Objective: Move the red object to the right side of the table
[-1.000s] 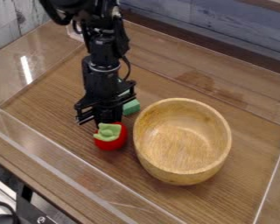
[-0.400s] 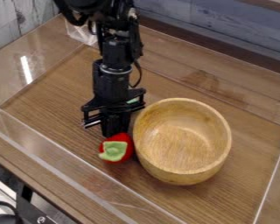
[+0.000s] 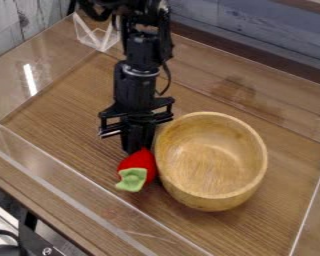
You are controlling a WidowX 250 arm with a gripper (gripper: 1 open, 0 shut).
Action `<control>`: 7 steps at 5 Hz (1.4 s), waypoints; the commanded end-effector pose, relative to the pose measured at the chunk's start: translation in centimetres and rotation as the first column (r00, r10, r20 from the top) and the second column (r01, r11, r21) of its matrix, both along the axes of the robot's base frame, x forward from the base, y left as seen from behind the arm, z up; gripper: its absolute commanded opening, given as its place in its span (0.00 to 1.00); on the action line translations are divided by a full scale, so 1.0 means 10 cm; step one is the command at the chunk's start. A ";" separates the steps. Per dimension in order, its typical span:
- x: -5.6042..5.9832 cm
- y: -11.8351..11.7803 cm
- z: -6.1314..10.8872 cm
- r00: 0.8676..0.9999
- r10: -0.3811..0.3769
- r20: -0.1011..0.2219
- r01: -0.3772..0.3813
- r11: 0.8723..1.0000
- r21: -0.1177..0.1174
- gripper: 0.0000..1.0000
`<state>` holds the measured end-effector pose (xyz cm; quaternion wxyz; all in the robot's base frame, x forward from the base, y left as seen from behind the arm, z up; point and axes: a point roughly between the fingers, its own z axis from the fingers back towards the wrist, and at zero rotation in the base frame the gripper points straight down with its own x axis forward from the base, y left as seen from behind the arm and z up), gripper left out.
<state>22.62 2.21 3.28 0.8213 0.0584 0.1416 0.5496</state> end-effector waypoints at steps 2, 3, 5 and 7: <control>0.21 -0.10 0.36 0.997 -0.053 0.059 0.054 0.998 -0.010 0.00; 0.26 -0.16 0.45 0.997 -0.067 0.048 0.068 0.998 -0.020 0.00; 0.43 -0.33 0.67 0.997 -0.075 0.013 0.076 0.995 -0.060 0.00; 0.60 -0.49 0.62 0.997 -0.071 -0.017 0.069 0.994 -0.090 0.00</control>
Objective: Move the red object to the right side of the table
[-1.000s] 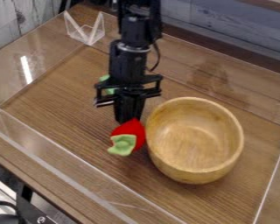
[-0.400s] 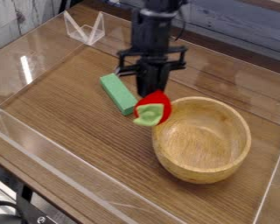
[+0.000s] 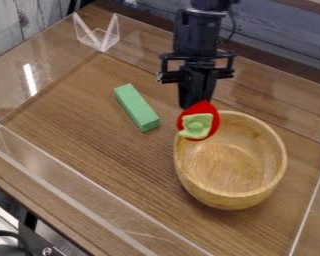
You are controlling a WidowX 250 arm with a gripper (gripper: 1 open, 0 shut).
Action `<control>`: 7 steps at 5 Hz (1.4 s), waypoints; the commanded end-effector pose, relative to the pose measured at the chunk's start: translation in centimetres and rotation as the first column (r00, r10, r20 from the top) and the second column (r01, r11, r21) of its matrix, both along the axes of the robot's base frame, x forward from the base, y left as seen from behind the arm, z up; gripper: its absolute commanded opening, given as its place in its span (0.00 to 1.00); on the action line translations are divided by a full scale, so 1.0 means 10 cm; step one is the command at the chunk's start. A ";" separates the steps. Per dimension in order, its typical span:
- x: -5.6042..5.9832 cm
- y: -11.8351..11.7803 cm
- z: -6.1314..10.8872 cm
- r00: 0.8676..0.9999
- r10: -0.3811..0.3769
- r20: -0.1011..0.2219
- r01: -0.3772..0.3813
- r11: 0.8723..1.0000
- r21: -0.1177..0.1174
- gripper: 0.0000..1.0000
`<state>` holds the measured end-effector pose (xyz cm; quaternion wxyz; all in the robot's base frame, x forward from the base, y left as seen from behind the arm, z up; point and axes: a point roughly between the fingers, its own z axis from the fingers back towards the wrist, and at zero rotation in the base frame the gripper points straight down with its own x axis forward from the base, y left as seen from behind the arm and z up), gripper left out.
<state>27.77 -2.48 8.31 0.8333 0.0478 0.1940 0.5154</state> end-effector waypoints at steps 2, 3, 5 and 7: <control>0.11 -0.11 0.02 1.000 -0.014 0.028 0.014 1.000 -0.021 0.00; 0.12 -0.14 -0.02 1.000 -0.018 0.013 0.018 0.999 -0.028 0.00; 0.14 -0.20 -0.08 0.999 -0.035 -0.015 0.035 0.999 -0.042 0.00; 0.18 -0.26 -0.15 0.999 -0.044 -0.026 0.043 0.997 -0.059 0.00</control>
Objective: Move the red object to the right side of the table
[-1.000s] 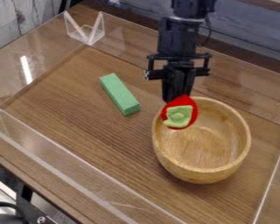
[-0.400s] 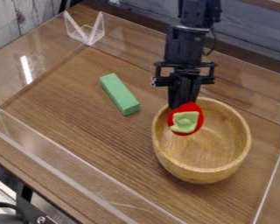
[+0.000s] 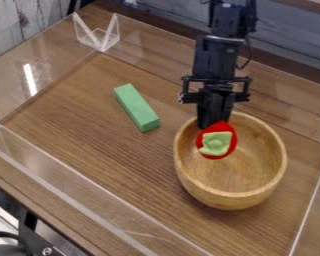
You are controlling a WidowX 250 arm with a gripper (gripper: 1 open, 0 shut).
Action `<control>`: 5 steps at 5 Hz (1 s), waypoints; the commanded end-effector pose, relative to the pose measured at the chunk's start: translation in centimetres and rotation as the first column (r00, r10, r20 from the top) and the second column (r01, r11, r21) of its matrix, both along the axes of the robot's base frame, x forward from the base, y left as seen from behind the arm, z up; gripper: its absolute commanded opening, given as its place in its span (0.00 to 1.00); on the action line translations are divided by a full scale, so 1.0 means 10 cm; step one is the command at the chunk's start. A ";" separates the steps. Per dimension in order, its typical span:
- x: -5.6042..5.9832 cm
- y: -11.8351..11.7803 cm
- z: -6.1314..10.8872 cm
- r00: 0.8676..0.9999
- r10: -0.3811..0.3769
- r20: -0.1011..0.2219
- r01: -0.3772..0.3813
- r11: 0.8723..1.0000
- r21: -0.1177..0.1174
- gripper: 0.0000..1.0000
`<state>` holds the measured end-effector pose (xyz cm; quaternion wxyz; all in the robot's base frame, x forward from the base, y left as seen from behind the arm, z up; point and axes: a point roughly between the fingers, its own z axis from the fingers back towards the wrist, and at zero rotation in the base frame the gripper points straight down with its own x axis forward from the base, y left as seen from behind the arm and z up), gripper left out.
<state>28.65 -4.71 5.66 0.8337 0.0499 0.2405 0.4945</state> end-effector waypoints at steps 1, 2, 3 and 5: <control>0.12 -0.07 0.09 0.999 -0.005 0.055 0.006 1.000 -0.018 1.00; 0.15 -0.10 0.06 0.999 0.001 0.054 0.001 1.000 -0.030 1.00; 0.17 -0.10 0.03 0.999 0.006 0.054 -0.004 0.999 -0.036 1.00; 0.19 -0.09 0.00 0.998 0.031 0.052 -0.028 0.998 -0.055 1.00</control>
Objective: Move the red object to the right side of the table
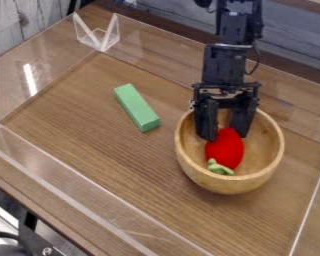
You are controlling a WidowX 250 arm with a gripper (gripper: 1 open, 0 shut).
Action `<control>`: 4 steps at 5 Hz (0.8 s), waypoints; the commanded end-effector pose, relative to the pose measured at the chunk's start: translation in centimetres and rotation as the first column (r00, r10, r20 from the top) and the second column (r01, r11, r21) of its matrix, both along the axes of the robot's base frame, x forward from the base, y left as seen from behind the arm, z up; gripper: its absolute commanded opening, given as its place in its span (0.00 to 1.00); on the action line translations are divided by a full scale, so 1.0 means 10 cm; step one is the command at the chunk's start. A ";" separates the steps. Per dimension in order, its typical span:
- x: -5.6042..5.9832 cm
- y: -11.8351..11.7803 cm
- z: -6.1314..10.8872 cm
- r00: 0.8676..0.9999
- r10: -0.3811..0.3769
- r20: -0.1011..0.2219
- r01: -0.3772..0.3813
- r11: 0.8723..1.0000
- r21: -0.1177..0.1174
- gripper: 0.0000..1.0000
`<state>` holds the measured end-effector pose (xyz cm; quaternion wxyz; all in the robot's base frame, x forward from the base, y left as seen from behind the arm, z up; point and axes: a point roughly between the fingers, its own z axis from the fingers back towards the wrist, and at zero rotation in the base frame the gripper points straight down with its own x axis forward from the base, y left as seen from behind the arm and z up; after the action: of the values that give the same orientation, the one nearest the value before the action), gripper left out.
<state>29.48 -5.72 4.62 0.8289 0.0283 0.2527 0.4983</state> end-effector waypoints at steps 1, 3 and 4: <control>0.12 0.01 0.10 0.999 0.017 0.050 -0.016 1.000 -0.016 1.00; 0.12 0.01 0.11 0.999 0.033 0.040 -0.032 0.999 -0.033 1.00; 0.12 0.01 0.11 0.999 0.041 0.034 -0.040 0.998 -0.041 1.00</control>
<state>29.78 -5.87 4.64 0.8195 0.0129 0.2660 0.5074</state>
